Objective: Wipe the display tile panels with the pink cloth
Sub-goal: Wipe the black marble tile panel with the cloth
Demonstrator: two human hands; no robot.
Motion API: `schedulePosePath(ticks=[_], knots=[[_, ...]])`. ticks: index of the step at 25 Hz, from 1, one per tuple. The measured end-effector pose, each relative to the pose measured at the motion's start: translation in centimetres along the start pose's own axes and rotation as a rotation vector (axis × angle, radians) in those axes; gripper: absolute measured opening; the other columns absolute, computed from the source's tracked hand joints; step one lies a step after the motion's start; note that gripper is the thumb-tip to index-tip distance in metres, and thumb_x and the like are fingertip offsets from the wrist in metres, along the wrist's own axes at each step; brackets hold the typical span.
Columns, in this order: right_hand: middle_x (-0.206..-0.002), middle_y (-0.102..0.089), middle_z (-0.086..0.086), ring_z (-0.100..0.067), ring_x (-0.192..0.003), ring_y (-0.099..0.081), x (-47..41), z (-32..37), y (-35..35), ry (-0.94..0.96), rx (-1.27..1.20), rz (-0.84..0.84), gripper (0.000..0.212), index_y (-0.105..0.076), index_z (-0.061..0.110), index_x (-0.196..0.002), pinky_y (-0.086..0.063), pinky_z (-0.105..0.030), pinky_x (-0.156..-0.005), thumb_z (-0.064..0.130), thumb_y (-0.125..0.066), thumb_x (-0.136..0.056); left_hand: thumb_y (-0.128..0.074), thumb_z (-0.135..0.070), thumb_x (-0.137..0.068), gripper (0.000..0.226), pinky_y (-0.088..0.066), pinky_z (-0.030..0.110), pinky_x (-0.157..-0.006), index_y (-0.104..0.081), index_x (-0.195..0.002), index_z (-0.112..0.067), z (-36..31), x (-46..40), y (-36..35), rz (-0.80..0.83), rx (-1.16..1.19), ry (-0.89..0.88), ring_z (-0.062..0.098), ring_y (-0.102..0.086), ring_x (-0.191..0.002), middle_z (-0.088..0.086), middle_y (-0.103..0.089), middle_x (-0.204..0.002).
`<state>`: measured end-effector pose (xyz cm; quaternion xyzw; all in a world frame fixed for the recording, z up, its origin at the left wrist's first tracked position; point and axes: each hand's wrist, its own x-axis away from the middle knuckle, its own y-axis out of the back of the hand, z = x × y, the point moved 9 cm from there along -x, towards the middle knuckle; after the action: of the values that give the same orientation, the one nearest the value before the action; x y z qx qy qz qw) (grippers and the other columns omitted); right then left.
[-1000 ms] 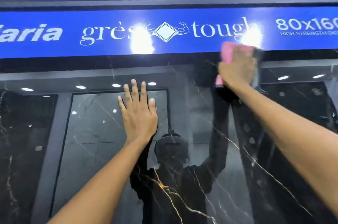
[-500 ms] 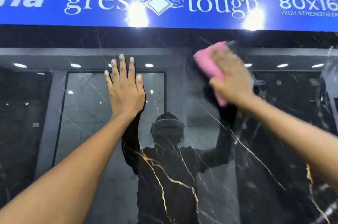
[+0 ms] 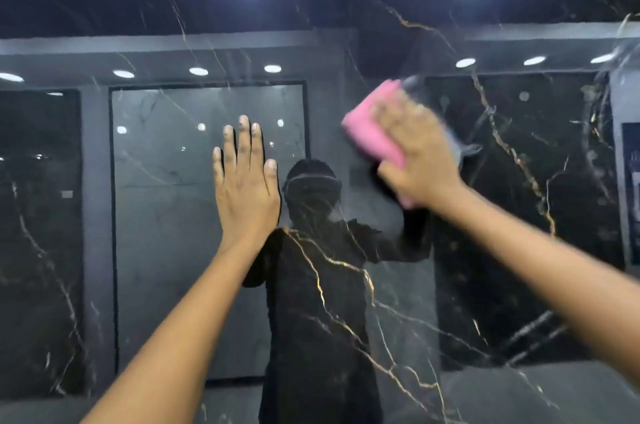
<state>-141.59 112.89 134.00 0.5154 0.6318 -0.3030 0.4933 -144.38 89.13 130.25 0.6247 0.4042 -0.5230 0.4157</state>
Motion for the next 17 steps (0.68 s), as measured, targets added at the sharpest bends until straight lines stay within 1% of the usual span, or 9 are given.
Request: schedulePosePath(ticks=[3, 5, 6, 8, 10, 11, 12, 14, 17], knots=[[-0.151, -0.039, -0.008, -0.026, -0.143, -0.03, 13.8, 13.0, -3.9, 0.528, -0.061, 0.272, 0.073, -0.05, 0.013, -0.14, -0.014, -0.041, -0.121, 0.024, -0.053, -0.068, -0.021, -0.029, -0.103, 0.056, 0.001, 0.039, -0.121, -0.017, -0.156, -0.011, 0.1, 4.2, -0.6, 0.013, -0.015, -0.005, 0.025, -0.006, -0.151, 0.005, -0.009, -0.164], [-0.151, -0.041, -0.004, -0.021, -0.144, -0.029, 16.9, 14.9, -4.3, 0.758, -0.059, 0.425, 0.073, -0.048, 0.017, -0.142, -0.014, -0.04, -0.121, 0.021, -0.058, -0.07, -0.024, -0.027, -0.103, 0.056, 0.0, 0.039, -0.121, -0.018, -0.156, -0.01, 0.2, 5.7, -0.8, 0.012, -0.032, -0.028, 0.026, -0.007, -0.151, 0.005, -0.011, -0.164], [-0.146, -0.047, -0.006, -0.022, -0.14, -0.035, 14.5, 13.2, -3.7, 0.717, -0.064, 0.364, 0.071, -0.051, 0.016, -0.139, -0.021, -0.042, -0.119, 0.019, -0.059, -0.069, -0.024, -0.027, -0.103, 0.056, 0.0, 0.039, -0.121, -0.018, -0.156, -0.01, 0.3, 5.9, -0.8, 0.009, -0.039, -0.032, 0.026, -0.007, -0.151, 0.005, -0.012, -0.164], [-0.136, -0.056, -0.013, -0.028, -0.13, -0.048, 5.7, 6.6, -1.4, 0.365, -0.033, 0.123, 0.065, -0.058, 0.009, -0.132, -0.034, -0.044, -0.11, 0.015, -0.056, -0.067, -0.025, -0.027, -0.103, 0.056, 0.0, 0.039, -0.121, -0.017, -0.156, -0.01, 0.3, 5.9, -0.8, 0.005, -0.047, -0.031, 0.026, -0.008, -0.151, 0.005, -0.012, -0.164], [-0.142, -0.051, -0.014, -0.033, -0.134, -0.044, -1.0, 0.8, 1.3, 0.022, 0.027, -0.059, 0.069, -0.055, 0.008, -0.135, -0.031, -0.042, -0.11, 0.016, -0.056, -0.067, -0.025, -0.026, -0.102, 0.057, 0.0, 0.039, -0.121, -0.018, -0.156, -0.01, 0.2, 5.9, -0.8, -0.006, -0.047, -0.034, 0.027, -0.008, -0.151, 0.006, -0.012, -0.164], [-0.146, -0.046, -0.013, -0.034, -0.138, -0.039, -1.9, 0.6, 1.1, -0.051, 0.026, -0.074, 0.072, -0.052, 0.01, -0.139, -0.026, -0.041, -0.112, 0.016, -0.056, -0.067, -0.025, -0.026, -0.102, 0.057, 0.0, 0.039, -0.121, -0.019, -0.156, -0.009, 0.2, 5.8, -0.7, -0.013, -0.037, -0.038, 0.027, -0.009, -0.151, 0.006, -0.013, -0.163], [-0.148, -0.043, -0.013, -0.033, -0.14, -0.036, -1.4, 2.1, 0.2, -0.041, 0.031, -0.072, 0.075, -0.049, 0.01, -0.141, -0.022, -0.04, -0.114, 0.016, -0.057, -0.066, -0.026, -0.025, -0.102, 0.056, 0.001, 0.038, -0.121, -0.021, -0.155, -0.009, 0.2, 5.6, -0.7, -0.014, -0.015, -0.047, 0.027, -0.01, -0.15, 0.007, -0.015, -0.163], [-0.149, -0.042, -0.015, -0.031, -0.141, -0.034, 4.4, 8.2, -2.9, 0.154, -0.016, 0.027, 0.077, -0.048, 0.009, -0.141, -0.018, -0.043, -0.118, 0.016, -0.058, -0.064, -0.026, -0.024, -0.101, 0.055, 0.002, 0.036, -0.121, -0.026, -0.154, -0.007, 0.2, 5.5, -0.6, -0.003, 0.06, -0.083, 0.029, -0.012, -0.15, 0.008, -0.019, -0.162], [-0.155, -0.034, -0.005, -0.022, -0.146, -0.024, 20.2, 18.5, -6.6, 0.64, -0.025, 0.403, 0.08, -0.041, 0.015, -0.146, -0.008, -0.043, -0.122, 0.021, -0.061, -0.069, -0.026, -0.023, -0.101, 0.055, 0.004, 0.033, -0.121, -0.024, -0.154, -0.009, 1.0, 7.6, -0.6, 0.057, 0.107, -0.1, 0.026, -0.009, -0.15, 0.005, -0.016, -0.163]])
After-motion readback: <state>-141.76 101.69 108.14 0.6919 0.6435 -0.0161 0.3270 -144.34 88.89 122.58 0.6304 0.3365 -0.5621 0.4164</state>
